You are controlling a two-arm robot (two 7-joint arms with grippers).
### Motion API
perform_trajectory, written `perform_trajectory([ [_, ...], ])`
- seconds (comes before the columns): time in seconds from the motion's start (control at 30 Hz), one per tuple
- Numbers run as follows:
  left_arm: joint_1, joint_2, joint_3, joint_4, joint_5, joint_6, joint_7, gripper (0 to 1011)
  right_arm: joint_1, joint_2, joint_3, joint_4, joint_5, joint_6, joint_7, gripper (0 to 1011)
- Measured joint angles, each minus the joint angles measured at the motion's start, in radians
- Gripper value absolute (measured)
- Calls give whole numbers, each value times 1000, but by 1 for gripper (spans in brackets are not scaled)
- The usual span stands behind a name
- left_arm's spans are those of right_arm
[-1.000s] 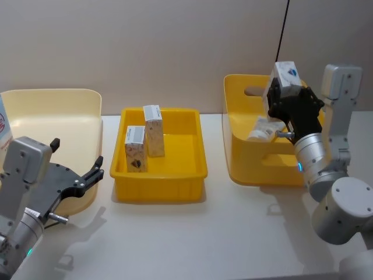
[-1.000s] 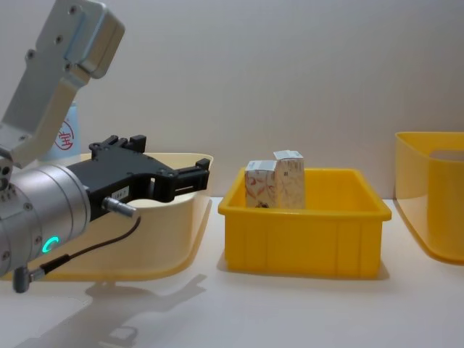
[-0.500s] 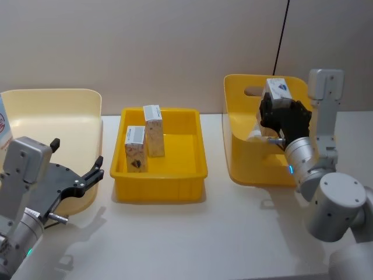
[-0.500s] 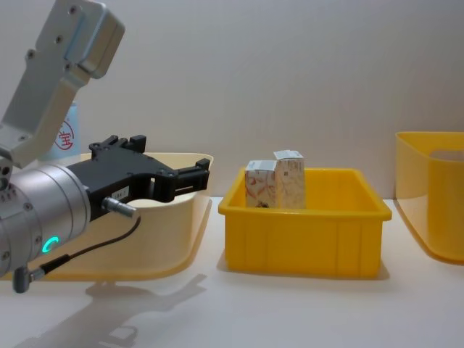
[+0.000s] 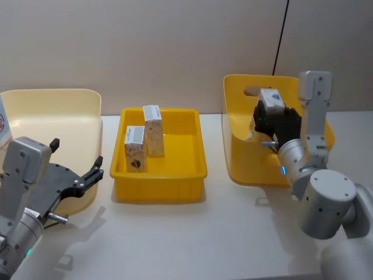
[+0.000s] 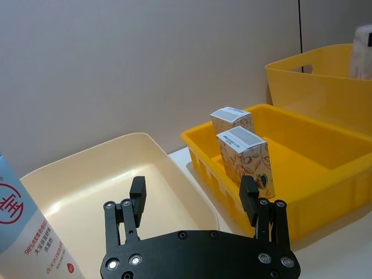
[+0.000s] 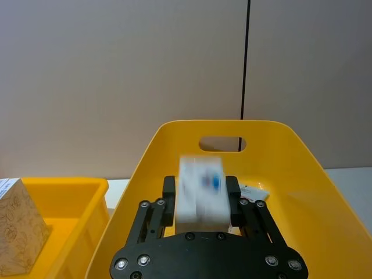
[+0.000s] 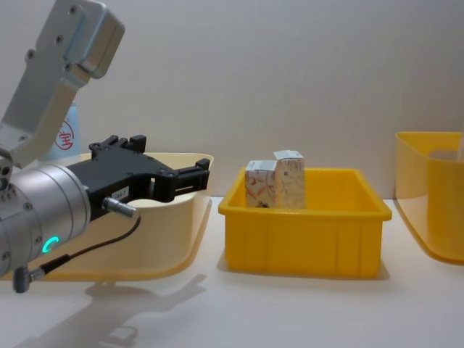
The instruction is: Bimanual collaborative sorting of washing and personal care products
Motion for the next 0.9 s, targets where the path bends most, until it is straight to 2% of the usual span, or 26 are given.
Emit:
perform_trajectory([
  [0.23, 0, 0, 0, 0, 0, 0, 0, 1003, 4, -5, 0, 6, -3, 12, -3, 677],
  [0.4, 0, 0, 0, 0, 0, 0, 0, 1003, 6, -7, 0, 8, -5, 18, -6, 866],
  [0.5, 0, 0, 0, 0, 0, 0, 0, 1003, 7, -8, 0, 9, -5, 20, -7, 916],
  [0.53, 0, 0, 0, 0, 0, 0, 0, 1003, 7, -9, 0, 10, -5, 21, -7, 960],
  [0.63, 0, 0, 0, 0, 0, 0, 0, 1003, 8, -9, 0, 10, -6, 23, -7, 1001],
  [0.9, 0, 0, 0, 0, 0, 0, 0, 1003, 7, -10, 0, 10, -7, 6, -1, 1001],
])
